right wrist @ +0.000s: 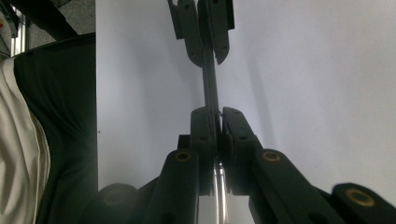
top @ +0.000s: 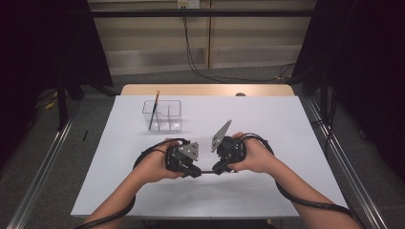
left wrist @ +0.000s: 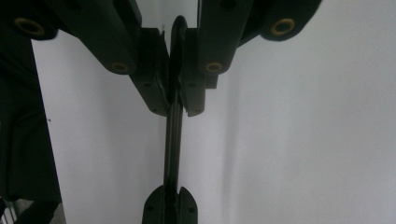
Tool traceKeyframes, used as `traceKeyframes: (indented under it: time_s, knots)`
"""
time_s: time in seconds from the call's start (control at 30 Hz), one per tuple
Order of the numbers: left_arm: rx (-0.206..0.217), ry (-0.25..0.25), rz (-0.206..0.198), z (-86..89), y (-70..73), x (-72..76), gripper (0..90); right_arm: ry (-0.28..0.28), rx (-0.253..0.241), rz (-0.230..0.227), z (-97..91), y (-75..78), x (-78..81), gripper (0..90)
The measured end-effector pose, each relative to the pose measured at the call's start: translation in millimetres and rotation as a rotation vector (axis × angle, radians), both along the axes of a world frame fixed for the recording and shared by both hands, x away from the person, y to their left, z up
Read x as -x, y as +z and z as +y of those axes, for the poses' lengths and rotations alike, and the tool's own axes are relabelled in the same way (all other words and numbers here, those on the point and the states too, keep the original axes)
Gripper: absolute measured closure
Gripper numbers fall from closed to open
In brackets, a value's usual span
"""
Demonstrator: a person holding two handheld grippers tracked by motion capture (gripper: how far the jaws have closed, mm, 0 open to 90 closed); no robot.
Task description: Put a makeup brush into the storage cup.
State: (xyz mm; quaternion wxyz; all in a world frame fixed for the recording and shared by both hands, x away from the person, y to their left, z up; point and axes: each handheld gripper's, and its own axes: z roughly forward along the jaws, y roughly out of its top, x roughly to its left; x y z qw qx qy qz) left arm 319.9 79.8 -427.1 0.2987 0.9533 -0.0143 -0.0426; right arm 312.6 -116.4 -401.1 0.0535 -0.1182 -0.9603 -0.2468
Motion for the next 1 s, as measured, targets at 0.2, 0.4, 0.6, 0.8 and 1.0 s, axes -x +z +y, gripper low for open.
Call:
traceKeyframes:
  time_s: [0.2, 0.4, 0.6, 0.8, 1.0]
  knots:
    - [-0.01, -0.001, 0.012, -0.5, -1.8, 2.1, 83.9, -0.01, -0.01, 0.0, 0.1, -0.9, 0.6, 83.9]
    - [-0.023, -0.005, 0.021, 1.3, 0.0, 2.6, 84.0, -0.033, -0.047, 0.016, -3.1, -2.7, 0.1, 82.0]
    - [0.007, 0.024, 0.017, 3.9, -1.4, 1.4, 84.0, -0.074, -0.12, 0.014, -10.7, -1.6, -1.1, 66.9]
    - [0.013, 0.031, 0.019, 4.8, -1.3, 0.5, 84.0, -0.116, -0.197, -0.01, -19.5, -4.2, -2.0, 45.5]
    - [0.014, 0.041, 0.023, 6.8, -1.9, -0.6, 84.0, -0.147, -0.274, -0.024, -26.3, -8.3, -1.9, 24.3]
